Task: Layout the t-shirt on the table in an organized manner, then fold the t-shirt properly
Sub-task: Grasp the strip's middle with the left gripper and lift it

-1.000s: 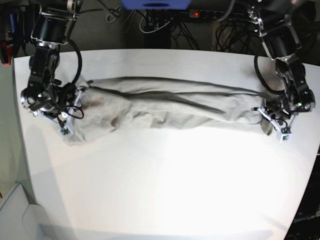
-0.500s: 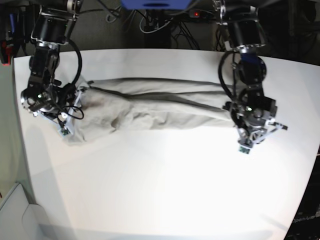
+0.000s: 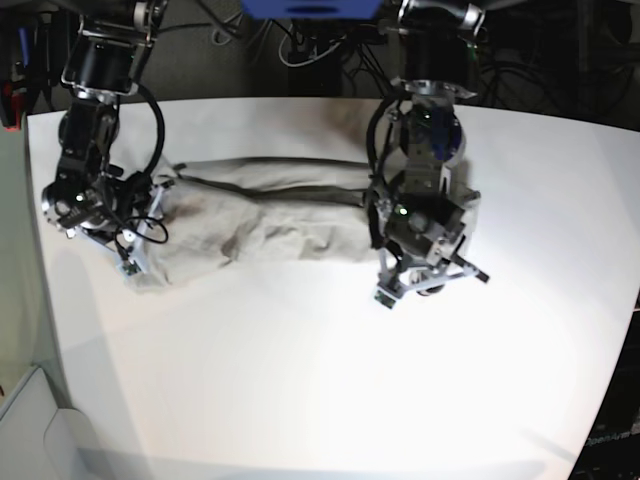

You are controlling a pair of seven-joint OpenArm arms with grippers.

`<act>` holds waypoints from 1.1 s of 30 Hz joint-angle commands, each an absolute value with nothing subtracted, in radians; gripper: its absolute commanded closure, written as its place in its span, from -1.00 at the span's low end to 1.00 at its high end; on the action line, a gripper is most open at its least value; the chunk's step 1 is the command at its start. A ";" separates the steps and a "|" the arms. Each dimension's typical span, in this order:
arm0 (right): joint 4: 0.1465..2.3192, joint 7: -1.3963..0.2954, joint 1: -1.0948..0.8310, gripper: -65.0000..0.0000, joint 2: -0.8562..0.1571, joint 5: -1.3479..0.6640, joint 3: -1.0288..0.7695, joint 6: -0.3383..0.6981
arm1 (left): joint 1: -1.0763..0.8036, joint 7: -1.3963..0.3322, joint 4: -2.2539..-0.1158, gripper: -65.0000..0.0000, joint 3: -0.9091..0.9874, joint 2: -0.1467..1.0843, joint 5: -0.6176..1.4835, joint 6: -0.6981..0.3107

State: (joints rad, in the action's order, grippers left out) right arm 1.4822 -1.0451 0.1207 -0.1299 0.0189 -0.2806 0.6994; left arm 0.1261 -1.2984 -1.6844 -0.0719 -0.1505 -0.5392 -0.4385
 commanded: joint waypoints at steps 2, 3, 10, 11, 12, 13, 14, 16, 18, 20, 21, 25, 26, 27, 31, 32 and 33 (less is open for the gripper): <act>1.497 -1.035 0.140 0.08 -0.140 0.013 -0.283 0.698 | 0.134 -1.293 -1.704 1.00 -0.116 -0.157 -0.545 -0.433; 1.497 -1.035 0.142 0.08 -0.140 0.013 -0.283 0.698 | 0.130 -1.288 -1.704 1.00 -0.136 -0.157 -0.544 -0.433; 1.497 -1.035 0.142 0.08 -0.140 0.013 -0.283 0.698 | 0.127 -1.287 -1.696 1.00 -0.240 -0.157 -0.547 -0.432; 1.497 -1.035 0.142 0.08 -0.140 0.013 -0.283 0.698 | 0.130 -1.287 -1.696 1.00 -0.255 -0.157 -0.547 -0.414; 1.497 -1.035 0.142 0.08 -0.140 0.013 -0.283 0.698 | 0.134 -1.285 -1.696 1.00 -0.268 -0.157 -0.541 -0.378; 1.497 -1.030 0.142 0.08 -0.140 0.013 -0.283 0.698 | 0.147 -1.285 -1.695 1.00 -0.278 -0.157 -0.539 -0.326; 1.497 -1.029 0.143 0.08 -0.140 0.013 -0.283 0.698 | 0.154 -1.285 -1.695 1.00 -0.286 -0.157 -0.538 -0.289; 1.497 -1.030 0.145 0.08 -0.140 0.013 -0.283 0.698 | 0.163 -1.285 -1.696 1.00 -0.305 -0.157 -0.516 -0.239; 1.497 -1.032 0.148 0.08 -0.140 0.013 -0.283 0.698 | 0.173 -1.291 -1.696 1.00 -0.311 -0.157 -0.472 -0.200; 1.497 -1.035 0.162 0.08 -0.140 0.013 -0.282 0.698 | 0.173 -1.288 -1.693 1.00 -0.314 -0.157 -0.429 -0.177; 1.497 -1.035 0.165 0.08 -0.140 0.013 -0.282 0.698 | 0.168 -1.288 -1.685 1.00 -0.314 -0.157 -0.403 -0.170; 1.497 -1.035 0.168 0.08 -0.140 0.013 -0.282 0.698 | 0.166 -1.287 -1.630 1.00 -0.314 -0.157 -0.312 -0.163; 1.497 -1.035 0.168 0.08 -0.140 0.013 -0.282 0.698 | 0.168 -1.285 -1.615 1.00 -0.314 -0.157 -0.288 -0.163; 1.497 -1.035 0.168 0.08 -0.140 0.013 -0.282 0.698 | 0.170 -1.285 -1.601 1.00 -0.314 -0.157 -0.266 -0.163; 1.497 -1.035 0.168 0.08 -0.140 0.013 -0.282 0.698 | 0.168 -1.270 -1.586 1.00 -0.312 -0.157 -0.200 -0.163; 1.497 -1.035 0.168 0.08 -0.140 0.013 -0.282 0.698 | 0.165 -1.253 -1.584 1.00 -0.315 -0.157 -0.191 -0.163; 1.497 -1.035 0.168 0.08 -0.140 0.013 -0.282 0.698 | 0.165 -1.233 -1.583 1.00 -0.315 -0.157 -0.183 -0.163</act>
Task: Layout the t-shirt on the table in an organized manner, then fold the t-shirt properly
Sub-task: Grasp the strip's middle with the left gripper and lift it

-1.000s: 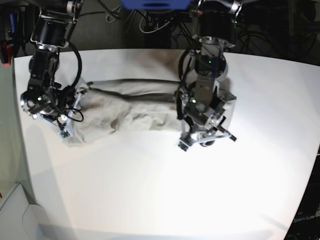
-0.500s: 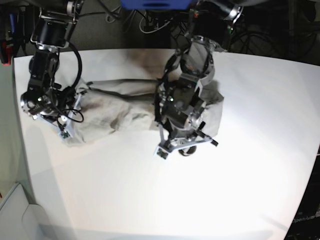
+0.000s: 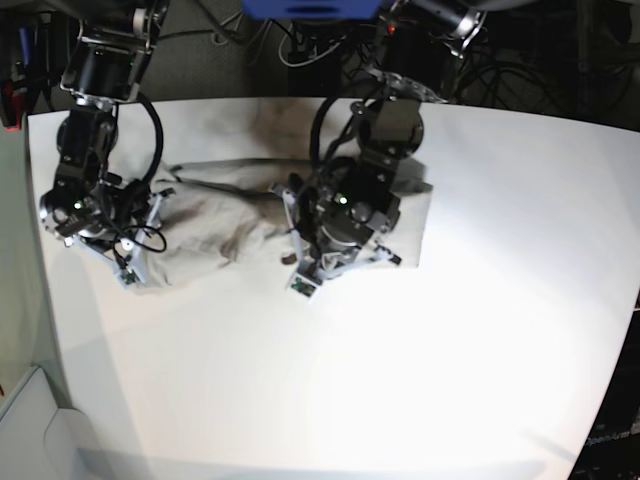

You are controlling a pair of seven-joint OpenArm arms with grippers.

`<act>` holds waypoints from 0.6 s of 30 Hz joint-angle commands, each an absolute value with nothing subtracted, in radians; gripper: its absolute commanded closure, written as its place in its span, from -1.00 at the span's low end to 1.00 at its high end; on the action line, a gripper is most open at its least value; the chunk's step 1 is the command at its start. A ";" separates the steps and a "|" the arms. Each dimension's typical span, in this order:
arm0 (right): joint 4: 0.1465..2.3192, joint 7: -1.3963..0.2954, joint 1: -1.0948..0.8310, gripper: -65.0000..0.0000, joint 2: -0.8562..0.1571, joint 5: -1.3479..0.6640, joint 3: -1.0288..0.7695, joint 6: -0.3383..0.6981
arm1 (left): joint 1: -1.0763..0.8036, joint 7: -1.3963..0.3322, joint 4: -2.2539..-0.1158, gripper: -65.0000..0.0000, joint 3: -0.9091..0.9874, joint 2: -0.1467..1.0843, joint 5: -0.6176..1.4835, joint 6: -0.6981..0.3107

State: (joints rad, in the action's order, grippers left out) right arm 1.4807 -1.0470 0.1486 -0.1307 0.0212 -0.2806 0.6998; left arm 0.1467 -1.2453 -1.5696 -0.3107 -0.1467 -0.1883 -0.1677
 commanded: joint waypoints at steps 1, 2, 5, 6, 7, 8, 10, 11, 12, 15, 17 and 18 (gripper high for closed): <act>1.497 -1.035 0.168 0.08 -0.140 0.013 -0.282 0.698 | 0.162 -1.222 -1.581 1.00 -0.315 -0.157 -0.176 -0.163; 1.497 -1.035 0.168 0.08 -0.140 0.013 -0.282 0.698 | 0.153 -1.214 -1.581 1.00 -0.315 -0.157 -0.170 -0.163; 1.497 -1.035 0.168 0.08 -0.140 0.013 -0.282 0.698 | 0.150 -1.208 -1.583 1.00 -0.314 -0.157 -0.153 -0.163; 1.497 -1.035 0.168 0.08 -0.140 0.013 -0.282 0.698 | 0.148 -1.213 -1.583 0.98 -0.315 -0.157 -0.143 -0.163; 1.497 -1.035 0.168 0.08 -0.140 0.013 -0.282 0.698 | 0.147 -1.214 -1.583 0.93 -0.315 -0.157 -0.133 -0.163; 1.497 -1.035 0.168 0.08 -0.140 0.013 -0.282 0.698 | 0.147 -1.214 -1.583 0.88 -0.317 -0.157 -0.122 -0.163; 1.497 -1.035 0.168 0.08 -0.140 0.013 -0.282 0.698 | 0.147 -1.214 -1.583 0.68 -0.317 -0.157 -0.101 -0.163; 1.497 -1.035 0.168 0.08 -0.140 0.013 -0.282 0.698 | 0.145 -1.214 -1.583 0.58 -0.317 -0.157 -0.093 -0.163; 1.497 -1.035 0.168 0.08 -0.140 0.013 -0.282 0.698 | 0.145 -1.214 -1.583 0.46 -0.317 -0.157 -0.084 -0.163; 1.497 -1.036 0.166 0.08 -0.140 0.013 -0.282 0.698 | 0.134 -1.199 -1.606 0.16 -0.314 -0.157 -0.041 -0.173; 1.497 -1.036 0.163 0.08 -0.140 0.013 -0.265 0.698 | 0.131 -1.173 -1.624 0.05 -0.312 -0.157 -0.005 -0.171; 1.497 -1.036 0.160 0.08 -0.147 0.013 -0.254 0.698 | 0.131 -1.152 -1.632 0.04 -0.311 -0.157 0.010 -0.171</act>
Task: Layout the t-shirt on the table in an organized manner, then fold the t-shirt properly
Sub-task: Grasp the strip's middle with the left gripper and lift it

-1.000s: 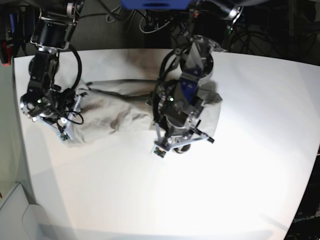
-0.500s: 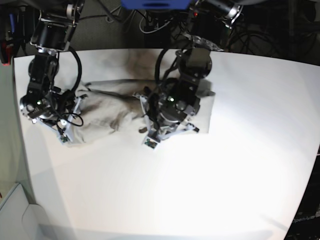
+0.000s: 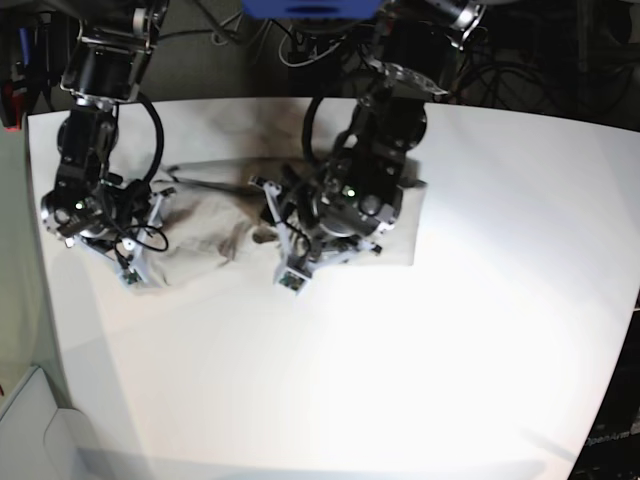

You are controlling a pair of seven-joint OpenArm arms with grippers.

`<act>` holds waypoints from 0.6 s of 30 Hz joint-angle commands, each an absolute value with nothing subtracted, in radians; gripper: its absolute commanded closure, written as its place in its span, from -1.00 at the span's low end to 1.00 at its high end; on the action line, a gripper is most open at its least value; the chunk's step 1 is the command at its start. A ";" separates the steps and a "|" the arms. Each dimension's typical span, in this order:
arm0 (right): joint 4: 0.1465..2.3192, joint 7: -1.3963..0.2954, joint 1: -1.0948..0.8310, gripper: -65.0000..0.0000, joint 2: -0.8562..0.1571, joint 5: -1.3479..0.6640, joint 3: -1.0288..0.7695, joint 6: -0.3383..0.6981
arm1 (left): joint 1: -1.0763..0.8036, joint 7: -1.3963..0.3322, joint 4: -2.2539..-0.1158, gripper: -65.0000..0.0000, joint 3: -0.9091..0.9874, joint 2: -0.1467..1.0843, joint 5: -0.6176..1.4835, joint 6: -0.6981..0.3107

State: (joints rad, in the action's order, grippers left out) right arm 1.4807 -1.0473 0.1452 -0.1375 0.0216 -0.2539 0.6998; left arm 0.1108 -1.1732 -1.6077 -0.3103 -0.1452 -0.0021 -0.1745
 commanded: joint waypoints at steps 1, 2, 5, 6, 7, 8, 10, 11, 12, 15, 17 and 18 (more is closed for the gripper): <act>1.497 -1.036 0.159 0.08 -0.156 0.013 -0.242 0.698 | 0.131 -1.129 -1.639 0.04 -0.311 -0.157 0.022 -0.171; 1.497 -1.036 0.159 0.08 -0.160 0.013 -0.223 0.698 | 0.131 -1.099 -1.650 0.04 -0.312 -0.157 0.039 -0.171; 1.497 -1.036 0.157 0.08 -0.163 0.013 -0.189 0.698 | 0.119 -1.033 -1.704 0.04 -0.311 -0.157 0.111 -0.170; 1.497 -1.036 0.157 0.08 -0.163 0.013 -0.191 0.698 | 0.110 -1.015 -1.728 0.04 -0.309 -0.157 0.140 -0.171; 1.497 -1.036 0.157 0.08 -0.163 0.013 -0.191 0.698 | 0.105 -0.997 -1.747 0.04 -0.309 -0.153 0.165 -0.171; 1.497 -1.036 0.159 0.08 -0.163 0.013 -0.191 0.698 | 0.102 -0.986 -1.759 0.04 -0.309 -0.147 0.180 -0.171; 1.497 -1.036 0.160 0.08 -0.163 0.013 -0.191 0.698 | 0.101 -0.978 -1.761 0.04 -0.309 -0.142 0.182 -0.168; 1.497 -1.036 0.162 0.08 -0.163 0.013 -0.191 0.698 | 0.099 -0.978 -1.759 0.04 -0.309 -0.140 0.180 -0.168; 1.497 -1.035 0.162 0.08 -0.163 0.013 -0.191 0.698 | 0.099 -0.978 -1.756 0.04 -0.311 -0.137 0.182 -0.168; 1.497 -1.035 0.162 0.08 -0.162 0.013 -0.188 0.698 | 0.099 -0.969 -1.753 0.04 -0.317 -0.114 0.183 -0.165; 1.497 -1.035 0.162 0.08 -0.162 0.013 -0.188 0.698 | 0.099 -0.969 -1.744 0.04 -0.314 -0.113 0.182 -0.165; 1.497 -1.035 0.162 0.08 -0.162 0.013 -0.188 0.698 | 0.099 -0.969 -1.732 0.04 -0.312 -0.113 0.182 -0.165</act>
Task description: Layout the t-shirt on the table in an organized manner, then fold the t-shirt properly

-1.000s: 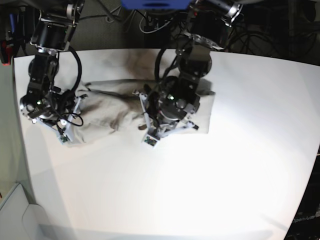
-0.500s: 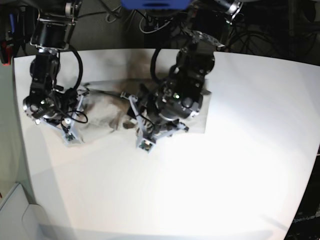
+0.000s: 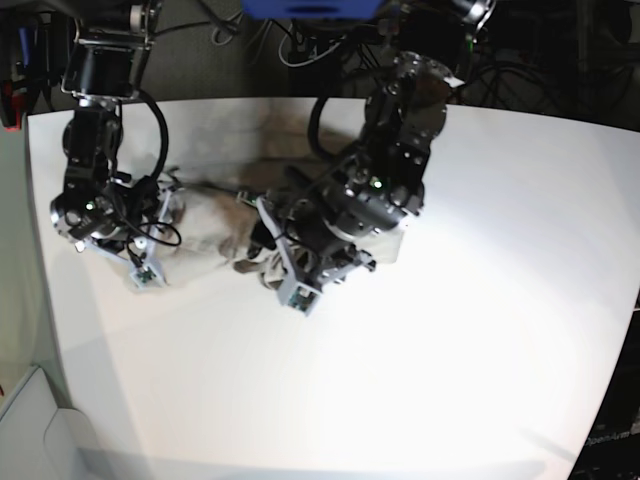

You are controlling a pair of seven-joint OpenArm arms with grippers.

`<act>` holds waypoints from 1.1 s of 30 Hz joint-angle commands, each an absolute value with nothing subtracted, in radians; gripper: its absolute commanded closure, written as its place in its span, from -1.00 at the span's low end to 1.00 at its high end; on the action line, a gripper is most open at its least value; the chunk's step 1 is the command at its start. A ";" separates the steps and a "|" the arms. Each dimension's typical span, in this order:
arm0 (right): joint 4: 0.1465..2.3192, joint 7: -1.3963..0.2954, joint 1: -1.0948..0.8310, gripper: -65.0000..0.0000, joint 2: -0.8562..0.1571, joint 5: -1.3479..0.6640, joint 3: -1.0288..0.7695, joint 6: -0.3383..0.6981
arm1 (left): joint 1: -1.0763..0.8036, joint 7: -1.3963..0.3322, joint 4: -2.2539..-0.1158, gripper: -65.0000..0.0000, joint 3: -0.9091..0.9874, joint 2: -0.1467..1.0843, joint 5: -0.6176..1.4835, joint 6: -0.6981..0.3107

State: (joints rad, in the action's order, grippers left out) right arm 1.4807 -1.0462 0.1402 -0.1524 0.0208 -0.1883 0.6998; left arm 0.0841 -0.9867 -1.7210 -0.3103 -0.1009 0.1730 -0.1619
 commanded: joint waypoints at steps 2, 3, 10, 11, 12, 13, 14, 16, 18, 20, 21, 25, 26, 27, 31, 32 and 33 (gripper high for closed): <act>1.497 -1.035 0.162 0.08 -0.160 0.013 -0.188 0.698 | 0.099 -0.969 -1.702 0.04 -0.312 -0.111 0.182 -0.163; 1.497 -1.036 0.162 0.08 -0.160 0.013 -0.188 0.698 | 0.099 -0.969 -1.687 0.04 -0.312 -0.111 0.182 -0.163; 1.498 -1.036 0.159 0.08 -0.162 0.013 -0.193 0.698 | 0.099 -0.961 -1.652 0.34 -0.312 -0.113 0.182 -0.163; 1.498 -1.036 0.159 0.08 -0.162 0.013 -0.193 0.698 | 0.099 -0.955 -1.652 0.47 -0.312 -0.113 0.183 -0.163; 1.498 -1.036 0.159 0.08 -0.162 0.013 -0.193 0.698 | 0.099 -0.949 -1.655 0.53 -0.311 -0.113 0.183 -0.163; 1.500 -1.036 0.159 0.08 -0.162 0.013 -0.193 0.698 | 0.099 -0.954 -1.661 0.55 -0.311 -0.113 0.183 -0.163; 1.501 -1.036 0.159 0.08 -0.162 0.013 -0.193 0.698 | 0.099 -0.960 -1.670 0.55 -0.311 -0.111 0.182 -0.163; 1.501 -1.036 0.159 0.08 -0.162 0.013 -0.193 0.698 | 0.099 -0.970 -1.689 0.56 -0.294 -0.096 0.182 -0.163; 1.501 -1.036 0.157 0.08 -0.162 0.013 -0.193 0.698 | 0.099 -0.970 -1.692 0.69 -0.274 -0.093 0.183 -0.163; 1.501 -1.036 0.157 0.08 -0.162 0.013 -0.193 0.698 | 0.097 -0.970 -1.698 0.95 -0.252 -0.093 0.183 -0.157; 1.501 -1.036 0.157 0.08 -0.162 0.013 -0.193 0.698 | 0.090 -0.970 -1.715 1.00 -0.236 -0.091 0.183 -0.139; 1.501 -1.036 0.159 0.08 -0.162 0.013 -0.193 0.698 | 0.051 -0.970 -1.831 1.00 -0.140 -0.085 0.189 -0.065; 1.501 -1.036 0.159 0.08 -0.162 0.013 -0.193 0.698 | 0.044 -0.970 -1.865 1.00 -0.116 -0.079 0.189 -0.065; 1.501 -1.036 0.160 0.08 -0.162 0.013 -0.193 0.698 | 0.031 -0.970 -1.894 1.00 -0.091 -0.064 0.191 -0.065; 1.501 -1.036 0.163 0.08 -0.159 0.013 -0.193 0.698 | -0.018 -0.966 -1.982 1.00 -0.025 0.015 0.194 -0.068; 1.501 -1.036 0.163 0.08 -0.157 0.013 -0.191 0.698 | -0.027 -0.966 -2.005 1.00 -0.004 0.035 0.196 -0.068; 1.501 -1.036 0.165 0.08 -0.157 0.013 -0.189 0.698 | -0.039 -0.966 -2.025 1.00 0.024 0.054 0.208 -0.068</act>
